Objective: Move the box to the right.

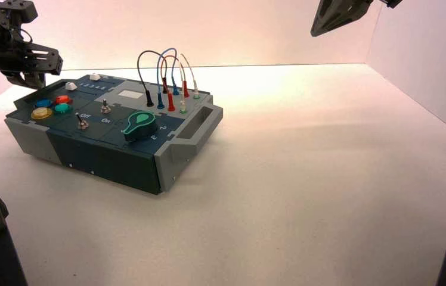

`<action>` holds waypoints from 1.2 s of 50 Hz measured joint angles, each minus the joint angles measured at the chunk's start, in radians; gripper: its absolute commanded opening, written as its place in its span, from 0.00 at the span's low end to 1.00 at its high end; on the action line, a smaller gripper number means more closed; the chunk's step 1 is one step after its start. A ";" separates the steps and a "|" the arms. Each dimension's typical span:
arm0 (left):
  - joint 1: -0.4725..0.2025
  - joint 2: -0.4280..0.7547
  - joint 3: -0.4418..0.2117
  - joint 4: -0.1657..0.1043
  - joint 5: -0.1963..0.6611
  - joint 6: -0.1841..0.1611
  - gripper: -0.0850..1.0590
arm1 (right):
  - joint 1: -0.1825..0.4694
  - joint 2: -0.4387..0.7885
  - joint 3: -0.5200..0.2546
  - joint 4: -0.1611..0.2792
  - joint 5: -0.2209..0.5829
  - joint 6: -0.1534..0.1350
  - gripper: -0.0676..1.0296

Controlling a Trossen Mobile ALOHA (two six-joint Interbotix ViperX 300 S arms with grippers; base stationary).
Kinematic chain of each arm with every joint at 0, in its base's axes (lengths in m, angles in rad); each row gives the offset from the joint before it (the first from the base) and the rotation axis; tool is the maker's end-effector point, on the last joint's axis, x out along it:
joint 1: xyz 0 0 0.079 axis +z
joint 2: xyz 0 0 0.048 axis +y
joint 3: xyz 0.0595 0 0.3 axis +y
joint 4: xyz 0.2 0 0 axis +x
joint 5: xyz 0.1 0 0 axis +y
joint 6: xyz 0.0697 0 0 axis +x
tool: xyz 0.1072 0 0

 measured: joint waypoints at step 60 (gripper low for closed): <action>-0.244 0.005 -0.003 -0.040 -0.032 -0.077 0.05 | -0.002 0.002 -0.002 0.000 0.008 0.000 0.04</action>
